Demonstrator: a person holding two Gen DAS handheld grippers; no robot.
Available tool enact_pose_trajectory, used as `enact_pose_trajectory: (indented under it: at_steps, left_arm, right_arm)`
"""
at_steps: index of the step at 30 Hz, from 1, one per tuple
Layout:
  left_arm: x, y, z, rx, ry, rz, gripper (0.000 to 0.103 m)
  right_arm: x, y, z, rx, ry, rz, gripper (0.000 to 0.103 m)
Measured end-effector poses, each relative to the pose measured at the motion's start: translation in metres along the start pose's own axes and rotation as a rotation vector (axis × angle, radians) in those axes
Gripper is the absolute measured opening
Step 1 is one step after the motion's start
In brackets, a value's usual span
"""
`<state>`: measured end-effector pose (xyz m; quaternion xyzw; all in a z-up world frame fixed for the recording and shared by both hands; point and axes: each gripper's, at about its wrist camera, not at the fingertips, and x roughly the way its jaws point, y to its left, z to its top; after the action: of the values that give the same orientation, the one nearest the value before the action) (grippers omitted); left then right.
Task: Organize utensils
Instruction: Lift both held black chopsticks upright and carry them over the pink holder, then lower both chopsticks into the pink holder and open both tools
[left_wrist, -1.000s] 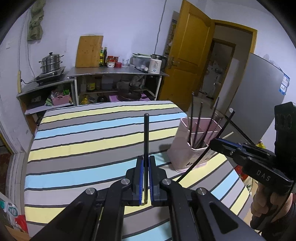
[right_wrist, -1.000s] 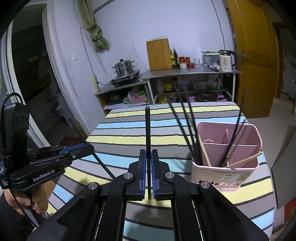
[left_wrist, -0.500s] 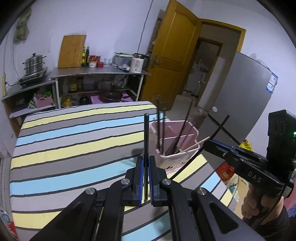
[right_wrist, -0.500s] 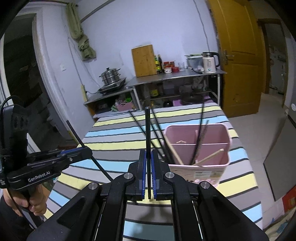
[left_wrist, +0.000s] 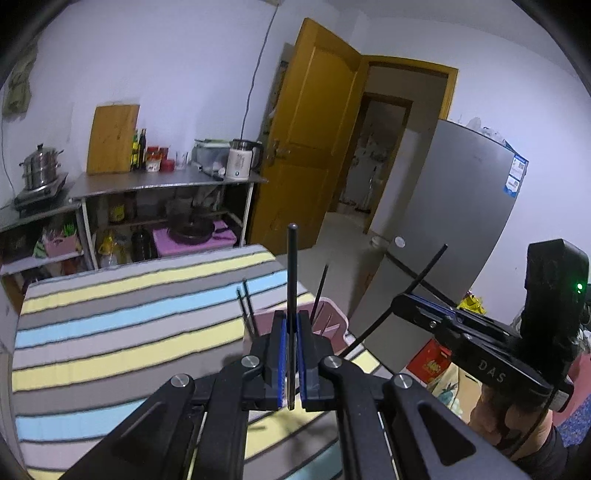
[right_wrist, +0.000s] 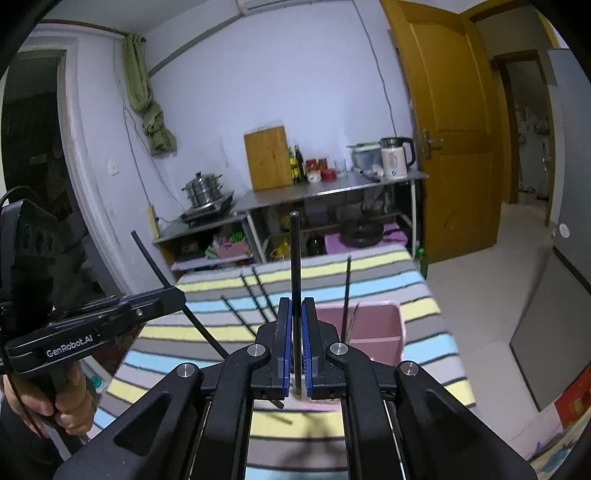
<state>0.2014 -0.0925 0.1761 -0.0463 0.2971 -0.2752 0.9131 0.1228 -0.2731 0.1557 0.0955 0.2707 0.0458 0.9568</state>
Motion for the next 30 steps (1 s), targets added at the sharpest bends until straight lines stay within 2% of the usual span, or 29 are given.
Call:
enact_pose_trajectory:
  at_steps: [12, 30]
  left_arm:
    - [0.034, -0.005, 0.030, 0.020, -0.015, 0.019, 0.005]
    - [0.096, 0.018, -0.002, -0.020, 0.083, 0.029, 0.005]
  right_arm:
    - [0.011, -0.017, 0.022, 0.016, -0.039, -0.026, 0.005]
    - [0.061, -0.038, -0.005, 0.053, 0.044, -0.052, 0.005]
